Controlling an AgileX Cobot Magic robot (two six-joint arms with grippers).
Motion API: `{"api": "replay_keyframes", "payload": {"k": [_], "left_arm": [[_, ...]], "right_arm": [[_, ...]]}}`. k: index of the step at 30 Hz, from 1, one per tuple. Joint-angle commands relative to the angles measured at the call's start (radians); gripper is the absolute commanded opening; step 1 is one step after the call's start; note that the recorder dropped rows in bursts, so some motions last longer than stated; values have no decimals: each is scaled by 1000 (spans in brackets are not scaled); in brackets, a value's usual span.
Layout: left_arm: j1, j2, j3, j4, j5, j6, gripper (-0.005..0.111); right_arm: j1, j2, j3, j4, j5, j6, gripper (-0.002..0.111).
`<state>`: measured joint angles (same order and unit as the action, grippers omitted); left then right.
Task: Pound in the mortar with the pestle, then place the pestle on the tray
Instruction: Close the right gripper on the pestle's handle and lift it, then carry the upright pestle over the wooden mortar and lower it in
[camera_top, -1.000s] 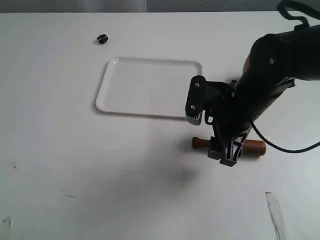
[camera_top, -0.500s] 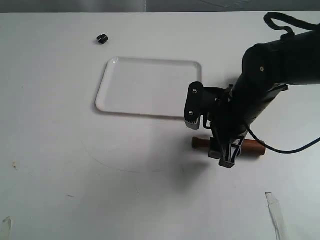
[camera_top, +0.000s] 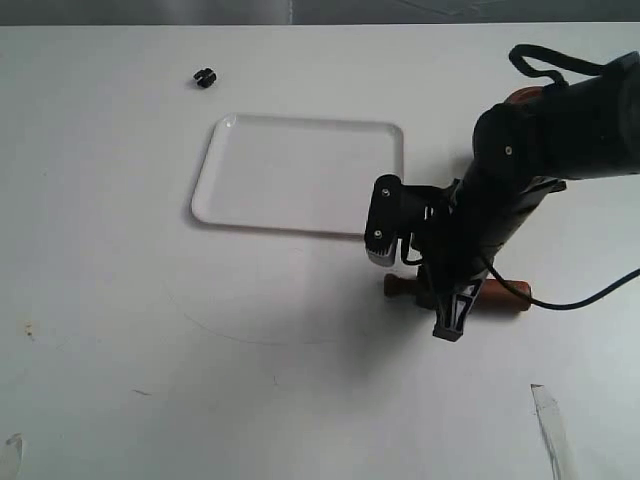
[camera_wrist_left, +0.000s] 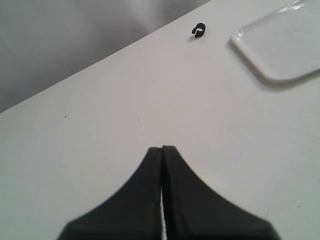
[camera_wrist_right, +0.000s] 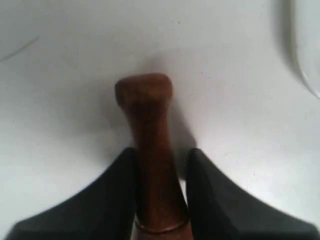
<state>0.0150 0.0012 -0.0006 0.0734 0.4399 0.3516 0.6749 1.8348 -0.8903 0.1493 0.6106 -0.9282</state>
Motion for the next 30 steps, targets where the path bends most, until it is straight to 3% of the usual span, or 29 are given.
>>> {"api": "replay_keyframes", "payload": {"k": [1,11,17,21,24,27,30], "left_arm": [[-8,-1,1,-7,-3,-8,0],[-8,-1,1,-7,-3,-8,0],[-8,-1,1,-7,-3,-8,0],[-8,-1,1,-7,-3,-8,0],[-8,-1,1,-7,-3,-8,0],[-8,-1,1,-7,-3,-8,0],[-8,-1,1,-7,-3,-8,0]], "right_arm": [[3,-5,4,-9,-8,-25,0],[3,-209,4,51,-133,-18,0],[1,-429,9,64,-305,67,0],[1,-565,126,245,-757,106,0],[1,-609,326,378,-1270,252,0],[-1,-606,449,373,-1480,405,0],[-66,-606,531,375,-1655,618,0]]}}
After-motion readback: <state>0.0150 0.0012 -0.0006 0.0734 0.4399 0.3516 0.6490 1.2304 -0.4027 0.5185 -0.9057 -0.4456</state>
